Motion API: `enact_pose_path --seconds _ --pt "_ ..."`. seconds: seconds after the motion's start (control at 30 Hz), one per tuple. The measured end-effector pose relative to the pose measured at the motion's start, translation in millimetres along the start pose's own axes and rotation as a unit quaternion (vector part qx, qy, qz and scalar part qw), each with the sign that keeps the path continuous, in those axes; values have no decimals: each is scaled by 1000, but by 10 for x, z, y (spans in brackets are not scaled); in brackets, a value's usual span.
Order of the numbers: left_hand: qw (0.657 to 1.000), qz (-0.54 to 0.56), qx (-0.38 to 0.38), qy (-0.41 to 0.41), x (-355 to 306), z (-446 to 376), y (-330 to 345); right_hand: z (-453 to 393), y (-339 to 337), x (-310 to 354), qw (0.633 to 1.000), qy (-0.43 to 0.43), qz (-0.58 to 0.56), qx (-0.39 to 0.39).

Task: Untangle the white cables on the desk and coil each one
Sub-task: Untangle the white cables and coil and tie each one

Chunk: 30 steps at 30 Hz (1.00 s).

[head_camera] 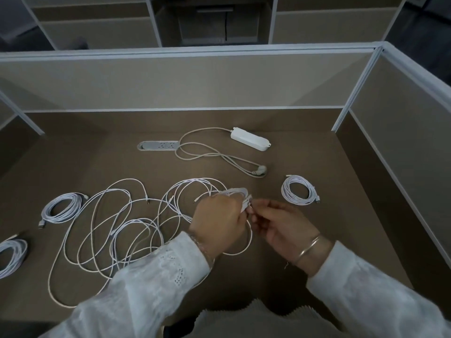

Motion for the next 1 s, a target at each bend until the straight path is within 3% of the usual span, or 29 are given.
enact_pose_path --seconds 0.13,0.33,0.5,0.63,0.7,0.8,0.9,1.0 --pt "999 36 -15 -27 45 58 42 88 -24 -16 999 -38 25 -11" --pt "992 113 -15 -46 89 92 -4 223 -38 17 971 -142 186 -42" --pt "992 119 0 -33 79 83 -101 283 11 23 985 -122 121 -9" --pt "989 146 16 -30 74 88 -118 267 -3 27 977 -133 167 1" --pt "986 165 25 -29 70 80 -105 271 -19 19 956 -183 227 -3" --pt "979 201 28 -27 73 50 -120 255 -67 -26 896 -303 322 -52" --pt "969 241 47 -21 76 39 -170 230 -101 -36 846 -366 382 -72" --pt "954 288 61 -51 59 26 -210 231 -124 12 839 -385 378 -68"
Point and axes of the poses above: each hand's wrist, its own z-axis away from the middle knuckle, its own y-axis out of the palm, x = y × z, the point moved 1 cm from there along -z, towards the middle knuckle, and after that the axes turned 11 degrees about y, right-handed, at the moved point
